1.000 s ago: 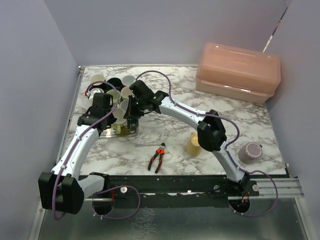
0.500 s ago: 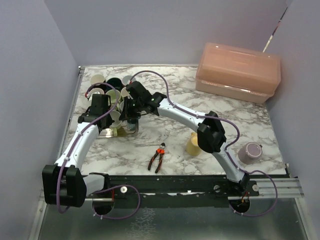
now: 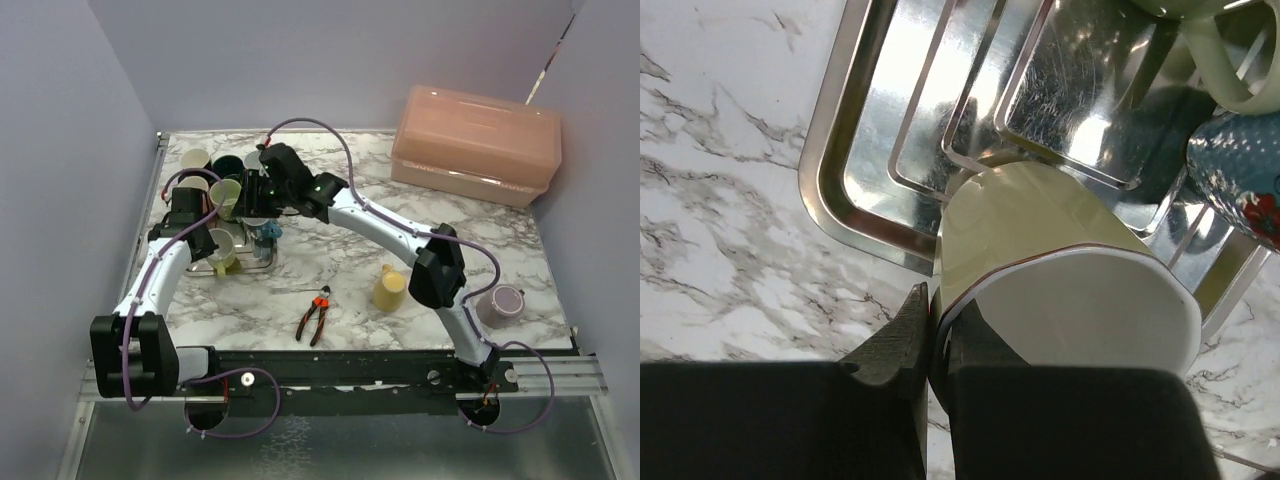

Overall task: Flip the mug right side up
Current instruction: Place the cup on the tray.

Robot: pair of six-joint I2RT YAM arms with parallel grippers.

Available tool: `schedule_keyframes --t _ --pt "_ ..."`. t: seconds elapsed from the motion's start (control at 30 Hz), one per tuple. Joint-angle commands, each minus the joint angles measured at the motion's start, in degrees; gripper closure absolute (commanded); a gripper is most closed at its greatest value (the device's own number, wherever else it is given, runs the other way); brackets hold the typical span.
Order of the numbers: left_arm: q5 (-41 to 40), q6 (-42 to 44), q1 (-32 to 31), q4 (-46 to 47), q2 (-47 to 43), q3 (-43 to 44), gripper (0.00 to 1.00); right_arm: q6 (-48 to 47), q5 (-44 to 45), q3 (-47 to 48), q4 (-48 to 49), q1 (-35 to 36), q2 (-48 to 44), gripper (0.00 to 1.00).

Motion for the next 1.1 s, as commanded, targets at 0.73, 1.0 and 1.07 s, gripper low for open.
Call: schedule_keyframes --t 0.73,1.0,1.07 --pt "2.75 -11.06 2.22 3.69 15.55 12.60 0.95 -10.99 37.38 -30.92 1.35 -2.35 -30.25 0.48" --pt "0.49 -15.03 2.25 2.81 16.91 12.63 0.74 -11.45 37.82 -31.27 0.25 -2.98 -30.17 0.48" --pt "1.66 -15.15 2.23 2.81 17.44 13.16 0.66 -11.83 38.36 -31.03 -0.63 -3.17 -30.02 0.47"
